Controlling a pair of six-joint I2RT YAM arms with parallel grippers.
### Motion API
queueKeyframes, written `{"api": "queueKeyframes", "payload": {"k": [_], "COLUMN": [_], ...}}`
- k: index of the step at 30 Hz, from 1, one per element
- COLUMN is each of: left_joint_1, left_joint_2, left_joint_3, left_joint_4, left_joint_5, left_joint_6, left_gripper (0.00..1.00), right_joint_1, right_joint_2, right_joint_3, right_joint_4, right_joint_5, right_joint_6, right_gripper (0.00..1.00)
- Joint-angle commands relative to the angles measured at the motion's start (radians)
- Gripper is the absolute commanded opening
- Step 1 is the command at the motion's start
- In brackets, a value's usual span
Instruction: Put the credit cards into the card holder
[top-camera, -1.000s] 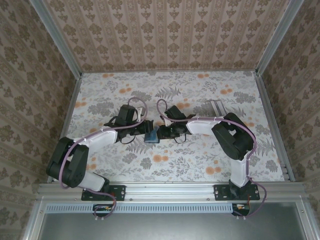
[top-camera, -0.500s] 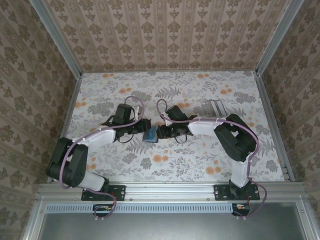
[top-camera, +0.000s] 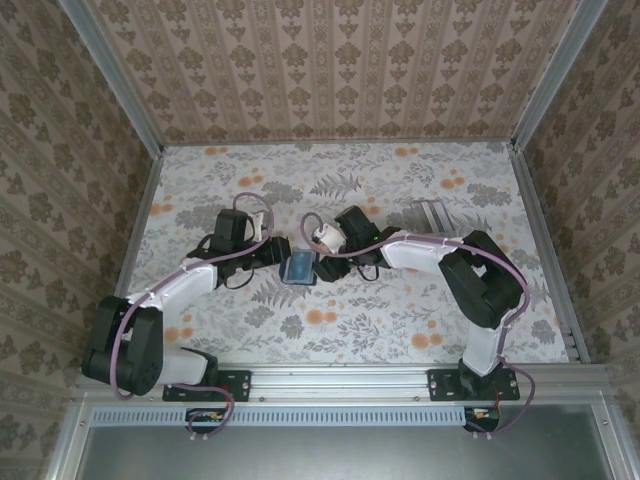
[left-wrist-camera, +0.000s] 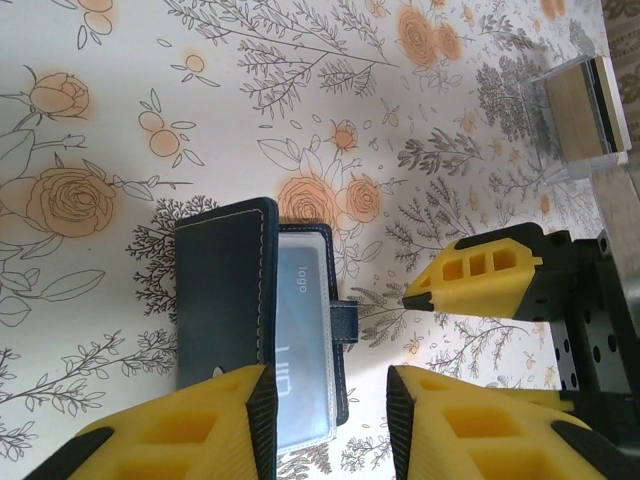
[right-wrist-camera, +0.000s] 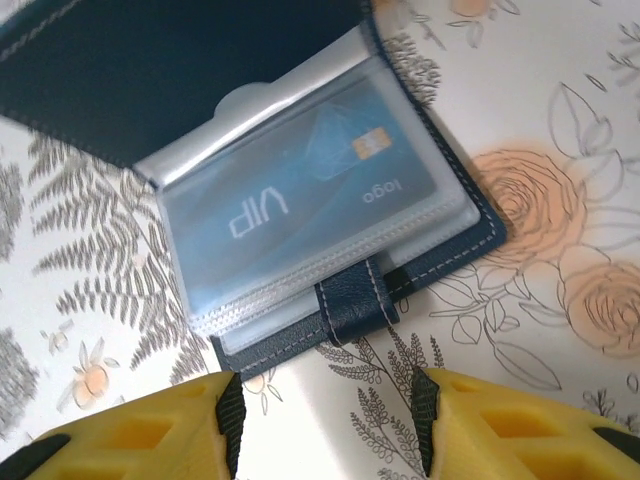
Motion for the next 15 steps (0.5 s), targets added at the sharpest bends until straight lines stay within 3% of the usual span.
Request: {"api": "queueKeyframes", "payload": {"k": [1,6,10,15], "left_joint_1": [0.006,0.007,0.009,0.009], "left_joint_2": [0.025,0.034,0.048,0.061], "left_joint_3": [-0.012,-0.008,-0.010,-0.011], "left_joint_4": [-0.004,-0.012,-0.006,0.003], "left_joint_5": [0.034,0.027,0.024,0.026], "left_joint_6": [0.019,0.019,0.021,0.016], "left_gripper": [0.37,0.37,0.37,0.37], "right_joint_1": [0.007,0.019,0.023,0.027], "right_joint_2": [0.062,0.111,0.134,0.178], "right_joint_3": [0.047,0.112,0.135,0.183], "right_joint_4": [-0.035,-0.075,-0.061,-0.086], "right_joint_5": [0.012,0.087,0.072,0.060], "right_joint_6": [-0.200,-0.215,-0.224,-0.220], "right_gripper": [0.51,0.52,0.52,0.38]}}
